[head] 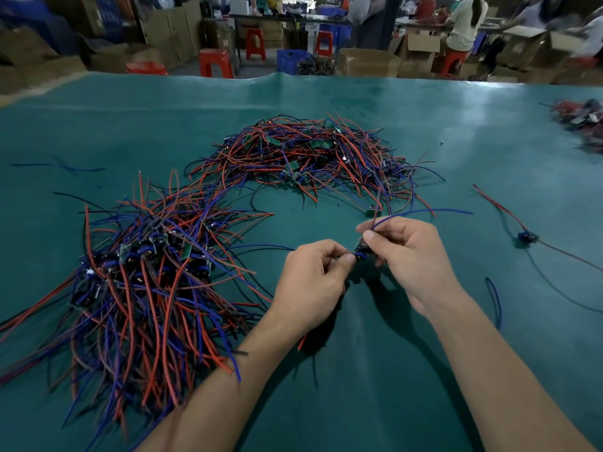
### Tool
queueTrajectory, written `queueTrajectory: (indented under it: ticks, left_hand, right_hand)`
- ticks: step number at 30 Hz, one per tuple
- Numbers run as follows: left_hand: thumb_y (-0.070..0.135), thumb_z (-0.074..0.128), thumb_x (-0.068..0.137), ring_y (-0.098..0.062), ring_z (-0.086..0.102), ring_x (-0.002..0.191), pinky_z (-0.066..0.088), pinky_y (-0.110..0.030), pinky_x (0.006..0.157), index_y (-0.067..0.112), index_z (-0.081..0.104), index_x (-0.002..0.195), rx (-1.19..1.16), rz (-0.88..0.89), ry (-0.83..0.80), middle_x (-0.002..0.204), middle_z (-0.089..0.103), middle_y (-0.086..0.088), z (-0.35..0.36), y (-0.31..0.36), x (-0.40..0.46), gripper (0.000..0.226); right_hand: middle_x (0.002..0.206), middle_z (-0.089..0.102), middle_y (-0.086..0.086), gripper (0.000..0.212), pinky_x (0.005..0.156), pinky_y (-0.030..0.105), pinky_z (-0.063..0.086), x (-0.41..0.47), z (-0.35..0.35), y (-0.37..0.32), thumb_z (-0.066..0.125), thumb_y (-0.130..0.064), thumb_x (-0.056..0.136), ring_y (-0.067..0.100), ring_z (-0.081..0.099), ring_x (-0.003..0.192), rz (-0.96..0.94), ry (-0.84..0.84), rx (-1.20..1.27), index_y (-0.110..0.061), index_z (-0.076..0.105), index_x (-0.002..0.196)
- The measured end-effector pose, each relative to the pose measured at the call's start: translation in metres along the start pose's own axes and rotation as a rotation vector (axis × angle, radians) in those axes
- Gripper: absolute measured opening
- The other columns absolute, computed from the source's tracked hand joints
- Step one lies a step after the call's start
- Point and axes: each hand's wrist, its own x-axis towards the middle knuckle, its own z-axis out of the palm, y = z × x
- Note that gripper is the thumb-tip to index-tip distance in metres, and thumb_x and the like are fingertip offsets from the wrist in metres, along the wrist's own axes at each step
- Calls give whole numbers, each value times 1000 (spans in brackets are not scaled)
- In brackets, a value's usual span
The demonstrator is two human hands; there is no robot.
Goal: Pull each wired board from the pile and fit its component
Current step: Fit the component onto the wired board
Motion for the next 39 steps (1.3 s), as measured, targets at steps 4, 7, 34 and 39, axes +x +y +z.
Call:
queueTrajectory:
  ticks: [4,7,34,39]
  left_hand:
    - [21,64,97,-14,44,49,40,-31,54,13,70,83,43,3,-8,50,57,3,0,0,-2,17]
    - [22,63,96,-16,44,50,43,-34,54,13,69,83,44,16,-9,53,59,-5,0,-1,-3,17]
    - [19,61,98,-11,42,45,35,-26,51,14,67,83,40,15,-36,49,56,7,-1,5,-3,17]
    - [19,61,98,-9,46,42,37,-23,52,14,67,83,46,13,-74,50,58,5,-2,8,-5,17]
  right_hand:
    - [68,70,-5,30,51,19,44,3,-4,-3,57,8,93,6,57,59,31,83,72,-15,72,84]
    - [62,65,-1,35,49,22,43,7,-15,-11,48,14,91,12,52,54,85,179,262,-12,68,77]
    - [78,73,7,16,59,21,52,6,-25,-10,68,9,87,14,64,63,48,260,359,-4,68,78]
    - [88,66,9,18,64,21,50,8,-42,-23,63,10,91,13,62,65,7,445,492,-5,63,81]
